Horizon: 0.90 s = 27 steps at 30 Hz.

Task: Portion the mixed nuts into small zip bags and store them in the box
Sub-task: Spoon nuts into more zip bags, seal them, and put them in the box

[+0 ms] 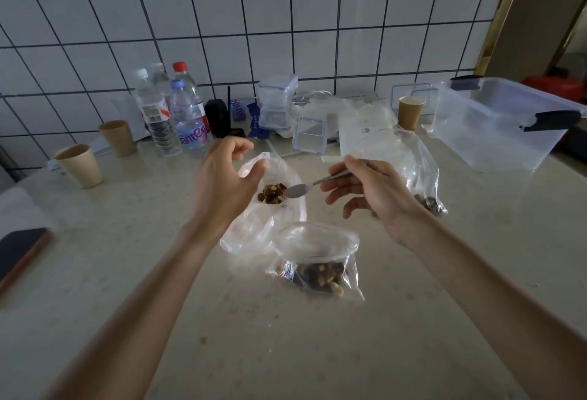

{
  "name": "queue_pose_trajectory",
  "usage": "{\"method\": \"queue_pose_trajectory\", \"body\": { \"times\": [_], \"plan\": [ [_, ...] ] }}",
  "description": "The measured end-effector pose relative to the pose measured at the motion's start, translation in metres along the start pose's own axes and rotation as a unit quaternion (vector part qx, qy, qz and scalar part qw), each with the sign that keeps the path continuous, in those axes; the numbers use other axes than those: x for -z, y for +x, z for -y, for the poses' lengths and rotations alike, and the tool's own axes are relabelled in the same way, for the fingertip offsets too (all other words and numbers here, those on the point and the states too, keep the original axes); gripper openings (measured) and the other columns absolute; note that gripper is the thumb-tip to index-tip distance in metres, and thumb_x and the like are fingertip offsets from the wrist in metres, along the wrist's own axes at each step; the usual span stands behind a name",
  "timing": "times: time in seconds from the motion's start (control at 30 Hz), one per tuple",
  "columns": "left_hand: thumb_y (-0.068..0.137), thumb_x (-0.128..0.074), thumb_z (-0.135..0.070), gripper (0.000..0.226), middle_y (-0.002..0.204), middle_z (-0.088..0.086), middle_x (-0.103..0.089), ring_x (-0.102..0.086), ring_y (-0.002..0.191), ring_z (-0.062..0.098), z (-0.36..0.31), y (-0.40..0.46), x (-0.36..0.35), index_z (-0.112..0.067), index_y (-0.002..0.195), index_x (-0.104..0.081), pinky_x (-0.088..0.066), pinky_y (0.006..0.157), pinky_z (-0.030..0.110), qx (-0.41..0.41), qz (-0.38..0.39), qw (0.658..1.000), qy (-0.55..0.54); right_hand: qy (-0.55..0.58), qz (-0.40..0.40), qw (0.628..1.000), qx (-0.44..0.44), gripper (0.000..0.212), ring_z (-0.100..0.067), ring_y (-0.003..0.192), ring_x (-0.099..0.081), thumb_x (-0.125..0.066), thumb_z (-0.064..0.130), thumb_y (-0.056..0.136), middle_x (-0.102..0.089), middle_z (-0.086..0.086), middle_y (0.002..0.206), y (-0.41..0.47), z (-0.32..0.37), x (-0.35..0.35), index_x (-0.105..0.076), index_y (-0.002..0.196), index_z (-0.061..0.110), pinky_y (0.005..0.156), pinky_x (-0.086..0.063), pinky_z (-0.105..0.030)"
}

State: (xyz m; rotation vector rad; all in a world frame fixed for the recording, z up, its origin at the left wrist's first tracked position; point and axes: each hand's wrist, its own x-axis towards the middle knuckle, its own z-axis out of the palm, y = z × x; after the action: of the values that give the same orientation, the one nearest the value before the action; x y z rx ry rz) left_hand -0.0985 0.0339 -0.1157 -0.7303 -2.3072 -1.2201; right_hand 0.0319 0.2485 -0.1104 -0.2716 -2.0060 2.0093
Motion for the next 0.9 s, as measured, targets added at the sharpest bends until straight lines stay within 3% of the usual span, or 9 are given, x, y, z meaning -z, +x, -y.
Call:
{"method": "queue_pose_trajectory", "body": {
  "times": [0.17,0.23,0.33,0.4,0.47,0.53,0.63,0.77,0.9],
  "plan": [
    [0.087,-0.077,-0.041,0.076,0.150,0.011,-0.050,-0.049,0.135,0.030,0.016,0.038,-0.023,-0.011,0.148,-0.045,-0.045,0.106,0.046,0.124,0.164,0.970,0.132,-0.115,0.017,0.993,0.029,0.028,-0.026,0.080,-0.075,-0.045,0.023,0.110,-0.079,-0.012,0.095,0.029,-0.007,-0.019,-0.068,0.104,0.008,0.053,-0.055,-0.039],
    [0.086,-0.078,-0.042,0.067,0.134,0.012,-0.060,-0.058,0.118,0.030,0.024,0.041,-0.032,-0.008,0.138,-0.053,-0.050,0.094,0.042,0.158,0.182,0.957,0.160,-0.186,0.020,0.981,0.051,0.027,-0.022,0.084,-0.075,-0.045,0.024,0.110,-0.077,-0.008,0.099,0.038,-0.014,-0.023,-0.068,0.106,0.009,0.055,-0.058,-0.041],
    [0.089,-0.074,-0.037,0.027,0.091,0.004,-0.070,-0.067,0.083,0.024,0.039,0.035,-0.041,-0.013,0.099,-0.067,-0.055,0.069,0.037,0.175,0.164,0.958,0.155,-0.297,0.007,0.947,0.122,0.028,-0.010,0.084,-0.073,-0.045,0.025,0.110,-0.075,0.002,0.099,0.046,-0.026,-0.024,-0.069,0.106,0.013,0.053,-0.056,-0.023],
    [0.094,-0.065,-0.029,0.021,0.068,0.000,-0.064,-0.061,0.061,0.017,0.047,0.027,-0.048,-0.015,0.078,-0.065,-0.044,0.051,0.028,0.176,0.147,0.963,0.142,-0.351,0.009,0.922,0.167,0.031,-0.013,0.081,-0.072,-0.043,0.025,0.110,-0.075,-0.001,0.094,0.049,-0.035,-0.022,-0.069,0.104,0.010,0.054,-0.057,-0.028],
    [0.098,-0.056,-0.025,0.026,0.062,-0.001,-0.060,-0.054,0.053,0.014,0.053,0.017,-0.054,-0.013,0.077,-0.065,-0.038,0.048,0.026,0.173,0.127,0.970,0.112,-0.380,0.022,0.905,0.190,0.032,-0.026,0.077,-0.072,-0.042,0.026,0.110,-0.076,-0.009,0.092,0.052,-0.044,-0.022,-0.069,0.107,0.008,0.064,-0.058,-0.045],
    [0.099,-0.052,-0.024,0.024,0.066,-0.003,-0.061,-0.054,0.057,0.014,0.057,0.012,-0.059,-0.011,0.083,-0.065,-0.040,0.053,0.027,0.160,0.107,0.976,0.099,-0.395,0.024,0.896,0.202,0.031,-0.011,0.077,-0.072,-0.042,0.026,0.110,-0.078,-0.004,0.098,0.053,-0.052,-0.024,-0.069,0.114,0.010,0.071,-0.060,-0.038],
    [0.096,-0.053,-0.025,0.015,0.071,-0.008,-0.063,-0.058,0.065,0.008,0.063,0.012,-0.061,-0.019,0.087,-0.064,-0.039,0.053,0.023,0.172,0.105,0.978,0.055,-0.349,0.024,0.920,0.178,0.029,0.009,0.081,-0.067,-0.043,0.023,0.110,-0.075,0.004,0.102,0.058,-0.061,-0.023,-0.069,0.116,0.011,0.065,-0.053,-0.014],
    [0.091,-0.059,-0.025,0.013,0.064,-0.008,-0.070,-0.065,0.061,-0.005,0.062,0.011,-0.063,-0.025,0.082,-0.069,-0.040,0.043,0.010,0.213,0.086,0.971,-0.071,-0.205,-0.022,0.975,0.080,0.026,-0.015,0.075,-0.072,-0.044,0.017,0.110,-0.077,-0.001,0.094,0.060,-0.062,-0.017,-0.069,0.109,0.012,0.054,-0.057,-0.038],
    [0.091,-0.063,-0.027,0.010,0.070,-0.013,-0.072,-0.067,0.065,-0.007,0.059,0.009,-0.067,-0.028,0.085,-0.071,-0.042,0.043,0.010,0.216,0.082,0.967,-0.104,-0.095,-0.049,0.994,0.032,0.028,-0.022,0.068,-0.071,-0.042,0.013,0.111,-0.078,-0.011,0.088,0.060,-0.062,-0.016,-0.068,0.101,0.008,0.047,-0.052,-0.035]
  ]
}}
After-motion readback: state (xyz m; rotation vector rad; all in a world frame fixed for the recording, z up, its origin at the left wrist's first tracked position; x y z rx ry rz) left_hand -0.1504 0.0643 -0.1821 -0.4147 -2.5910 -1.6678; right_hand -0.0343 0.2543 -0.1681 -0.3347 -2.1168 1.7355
